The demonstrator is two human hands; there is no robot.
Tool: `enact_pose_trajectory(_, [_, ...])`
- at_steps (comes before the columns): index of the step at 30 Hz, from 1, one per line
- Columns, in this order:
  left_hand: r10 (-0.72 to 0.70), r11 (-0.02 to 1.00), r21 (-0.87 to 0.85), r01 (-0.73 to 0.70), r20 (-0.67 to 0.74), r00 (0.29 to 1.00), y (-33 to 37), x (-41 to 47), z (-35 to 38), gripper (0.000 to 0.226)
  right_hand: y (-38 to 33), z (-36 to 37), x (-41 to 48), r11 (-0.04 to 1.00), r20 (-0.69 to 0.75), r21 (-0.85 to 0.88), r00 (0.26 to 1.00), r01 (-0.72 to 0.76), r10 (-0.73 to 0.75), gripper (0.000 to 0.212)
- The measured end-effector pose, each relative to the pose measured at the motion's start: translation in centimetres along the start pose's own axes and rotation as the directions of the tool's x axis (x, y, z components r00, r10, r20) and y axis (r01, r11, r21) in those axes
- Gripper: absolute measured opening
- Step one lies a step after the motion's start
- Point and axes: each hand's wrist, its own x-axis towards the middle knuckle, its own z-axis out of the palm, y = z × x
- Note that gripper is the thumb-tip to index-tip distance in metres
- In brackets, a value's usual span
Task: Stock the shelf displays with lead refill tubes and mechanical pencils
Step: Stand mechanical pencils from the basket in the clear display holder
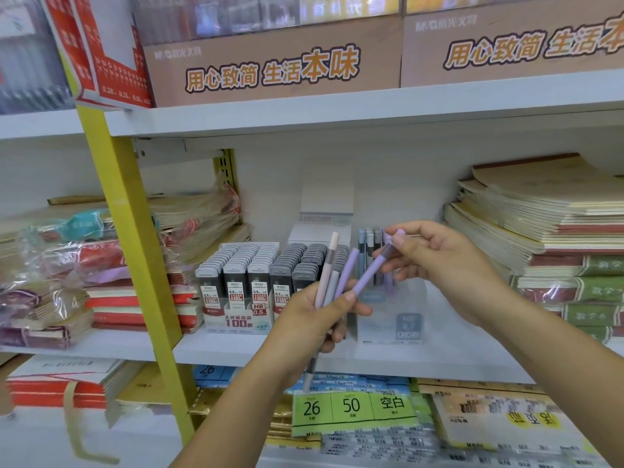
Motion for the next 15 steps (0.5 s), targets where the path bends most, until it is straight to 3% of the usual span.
enact_pose_trajectory(2, [0.011,1.000,-0.004,-0.011,-0.018,1.000,0.0,0.1,0.2,0.017,0.2,-0.2,-0.1,1.000,0.015,0.005,0.999,0.031,-0.031,0.018])
enact_pose_trajectory(5, [0.034,0.998,0.058,-0.031,-0.053,0.998,0.0,0.3,0.5,0.018,-0.2,-1.0,0.4,0.985,-0.130,0.031,0.977,0.173,-0.167,0.019])
enact_pose_trajectory(7, [0.044,0.997,0.073,-0.038,-0.080,0.996,0.0,0.4,0.6,0.017,-0.6,-2.1,1.0,0.961,-0.198,-0.056,0.940,0.272,-0.277,0.022])
enact_pose_trajectory(10, [0.050,0.996,0.079,-0.041,-0.118,0.992,0.0,0.4,0.8,0.016,-0.4,-3.2,1.5,0.895,-0.100,-0.323,0.929,0.309,-0.356,0.027])
enact_pose_trajectory(13, [0.089,0.990,0.121,-0.069,-0.162,0.983,-0.1,0.5,1.0,0.019,0.7,-3.1,1.6,0.740,0.048,-0.621,0.954,0.260,-0.295,0.022])
enact_pose_trajectory(15, [0.115,0.981,0.173,-0.084,-0.181,0.977,-0.1,0.7,1.1,0.022,1.4,-2.9,1.5,0.664,0.101,-0.704,0.960,0.253,-0.259,0.018])
